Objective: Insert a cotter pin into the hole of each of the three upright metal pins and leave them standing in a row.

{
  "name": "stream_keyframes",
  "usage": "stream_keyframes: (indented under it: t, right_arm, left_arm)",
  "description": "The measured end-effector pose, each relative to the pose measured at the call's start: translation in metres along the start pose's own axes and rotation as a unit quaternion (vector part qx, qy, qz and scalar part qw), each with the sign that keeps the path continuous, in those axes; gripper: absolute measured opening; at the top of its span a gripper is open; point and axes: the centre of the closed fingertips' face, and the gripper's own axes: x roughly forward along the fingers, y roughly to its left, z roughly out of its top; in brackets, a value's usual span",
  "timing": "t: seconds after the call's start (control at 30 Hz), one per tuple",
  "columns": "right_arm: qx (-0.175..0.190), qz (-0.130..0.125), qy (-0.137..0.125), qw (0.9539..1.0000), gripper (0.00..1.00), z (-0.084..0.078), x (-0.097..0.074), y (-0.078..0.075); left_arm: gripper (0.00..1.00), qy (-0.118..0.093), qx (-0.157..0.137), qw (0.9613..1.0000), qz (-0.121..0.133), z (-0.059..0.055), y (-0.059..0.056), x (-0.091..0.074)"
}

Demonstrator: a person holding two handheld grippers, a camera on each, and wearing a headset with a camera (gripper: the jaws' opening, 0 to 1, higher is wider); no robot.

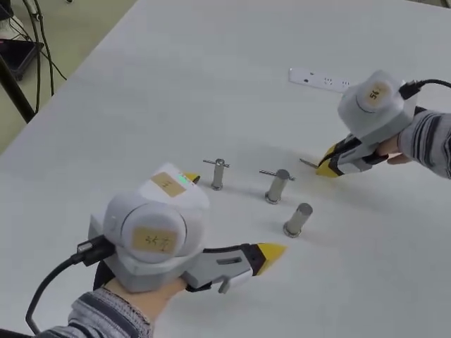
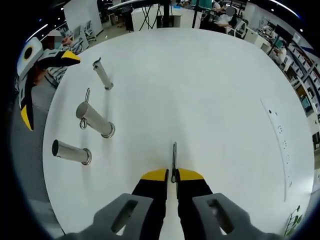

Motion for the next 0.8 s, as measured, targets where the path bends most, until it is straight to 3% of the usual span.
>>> stream_keyframes:
  t: [0.07, 0.23, 0.6, 0.8]
  right_arm:
    - [-0.001, -0.010, 0.002, 0.9999, 0.00, -0.001, 0.000, -0.003]
    - [0.000, -0.006, 0.003, 1.0000, 0.00, 0.000, 0.000, -0.002]
    - [-0.003, -0.024, -0.045, 0.9987, 0.00, 0.006, -0.008, 0.001]
    - [-0.041, -0.038, -0.058, 0.9968, 0.00, 0.013, -0.022, 0.010]
  left_arm:
    - [0.87, 0.000, 0.000, 1.0000, 0.000, 0.000, 0.000, 0.000]
    - [0.86, 0.002, 0.001, 1.0000, 0.000, -0.001, 0.000, 0.000]
    - [0.84, 0.005, 0.006, 1.0000, -0.004, -0.001, -0.001, -0.001]
    - [0.81, 0.006, 0.013, 0.9998, -0.012, -0.001, -0.006, 0.001]
